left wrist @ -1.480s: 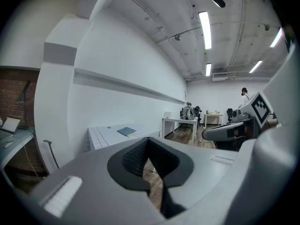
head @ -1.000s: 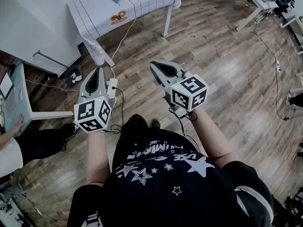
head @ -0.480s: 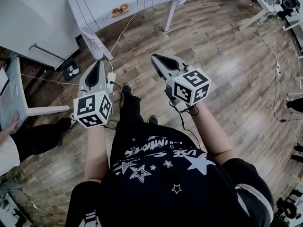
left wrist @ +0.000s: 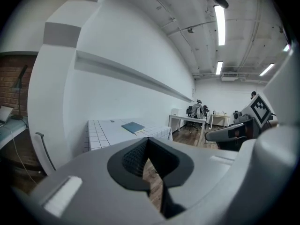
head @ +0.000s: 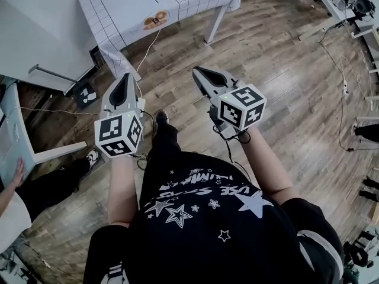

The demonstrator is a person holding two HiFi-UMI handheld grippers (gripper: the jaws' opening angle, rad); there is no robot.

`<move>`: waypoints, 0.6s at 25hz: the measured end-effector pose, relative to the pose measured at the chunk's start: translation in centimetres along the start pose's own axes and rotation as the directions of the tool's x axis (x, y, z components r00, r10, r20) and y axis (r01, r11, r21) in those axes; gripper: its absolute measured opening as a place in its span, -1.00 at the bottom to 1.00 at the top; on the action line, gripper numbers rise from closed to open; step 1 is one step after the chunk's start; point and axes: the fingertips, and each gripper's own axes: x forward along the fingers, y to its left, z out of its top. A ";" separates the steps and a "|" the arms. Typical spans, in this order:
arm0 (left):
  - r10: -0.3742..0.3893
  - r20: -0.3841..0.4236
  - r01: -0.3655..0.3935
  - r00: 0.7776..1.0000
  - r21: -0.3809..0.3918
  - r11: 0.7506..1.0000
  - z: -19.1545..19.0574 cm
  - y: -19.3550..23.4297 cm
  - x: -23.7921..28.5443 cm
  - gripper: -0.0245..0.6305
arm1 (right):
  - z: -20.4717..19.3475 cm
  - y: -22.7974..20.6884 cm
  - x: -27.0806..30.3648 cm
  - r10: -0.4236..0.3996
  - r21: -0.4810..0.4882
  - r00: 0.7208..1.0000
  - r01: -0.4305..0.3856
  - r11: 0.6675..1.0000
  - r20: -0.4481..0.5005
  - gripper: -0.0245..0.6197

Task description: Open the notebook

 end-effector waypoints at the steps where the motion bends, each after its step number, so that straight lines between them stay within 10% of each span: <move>1: -0.001 0.000 0.001 1.000 0.002 1.000 0.3 0.8 0.9 -0.90 | 0.3 -0.5 1.2 -0.001 0.001 1.000 0.001 1.000 -0.005 -0.88; 15: -0.027 -0.048 0.025 0.998 -0.058 0.998 2.1 13.7 11.7 -0.90 | 5.1 -5.9 17.4 -0.066 0.049 0.996 0.069 0.996 -0.062 -0.87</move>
